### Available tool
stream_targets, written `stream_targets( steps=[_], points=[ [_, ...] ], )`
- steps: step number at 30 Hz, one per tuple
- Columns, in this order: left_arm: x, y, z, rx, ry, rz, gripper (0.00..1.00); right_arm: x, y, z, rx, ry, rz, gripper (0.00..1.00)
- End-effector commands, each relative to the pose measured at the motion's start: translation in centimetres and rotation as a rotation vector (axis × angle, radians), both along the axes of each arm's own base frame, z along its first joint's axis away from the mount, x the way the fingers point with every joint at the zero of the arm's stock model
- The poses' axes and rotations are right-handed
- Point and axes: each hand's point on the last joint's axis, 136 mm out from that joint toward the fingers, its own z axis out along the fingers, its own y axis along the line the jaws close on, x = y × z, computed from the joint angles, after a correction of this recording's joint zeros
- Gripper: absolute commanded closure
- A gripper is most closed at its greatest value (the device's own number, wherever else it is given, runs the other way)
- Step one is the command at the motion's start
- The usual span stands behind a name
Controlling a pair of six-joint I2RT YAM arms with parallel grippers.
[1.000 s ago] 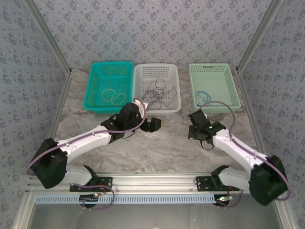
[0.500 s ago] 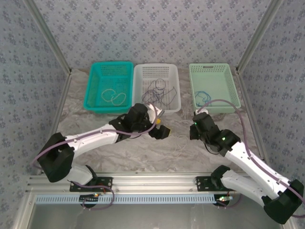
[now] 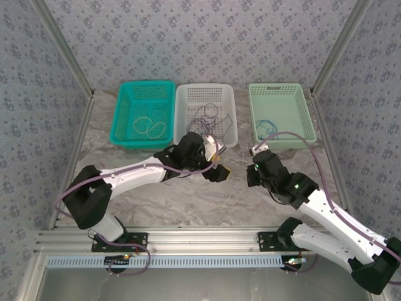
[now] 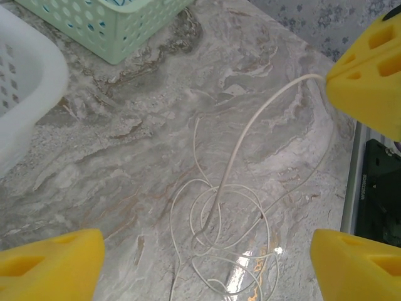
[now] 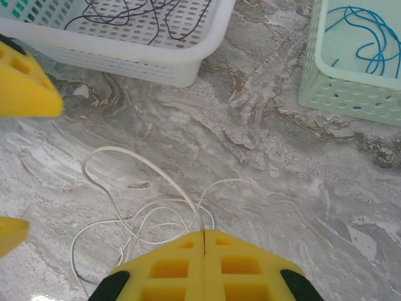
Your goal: Untangle the cables
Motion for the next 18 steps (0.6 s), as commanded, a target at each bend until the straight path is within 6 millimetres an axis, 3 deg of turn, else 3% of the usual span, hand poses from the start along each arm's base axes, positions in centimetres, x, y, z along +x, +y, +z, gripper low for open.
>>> stream_targets(
  steps=[1, 6, 9, 12, 18],
  points=[
    [-0.7, -1.4, 1.3, -0.028, -0.019, -0.076, 0.17, 0.1, 0.9, 2.0, 0.037, -0.044, 0.045, 1.00],
    [-0.5, -2.4, 0.8, -0.016, -0.020, -0.094, 0.20, 0.0, 1.6, 2.3, 0.058, -0.048, 0.075, 1.00],
    [-0.4, -2.9, 0.6, -0.016, -0.013, -0.104, 0.27, -0.1, 2.0, 2.3, 0.068, -0.047, 0.091, 1.00],
    [-0.1, -3.1, 0.3, -0.008, -0.009, -0.096, 0.44, -0.2, 2.2, 2.4, 0.073, -0.053, 0.103, 1.00],
    [0.2, -2.6, 0.7, -0.009, -0.023, -0.067, 0.89, -0.4, 1.9, 2.3, 0.057, -0.050, 0.097, 1.00]
  ],
)
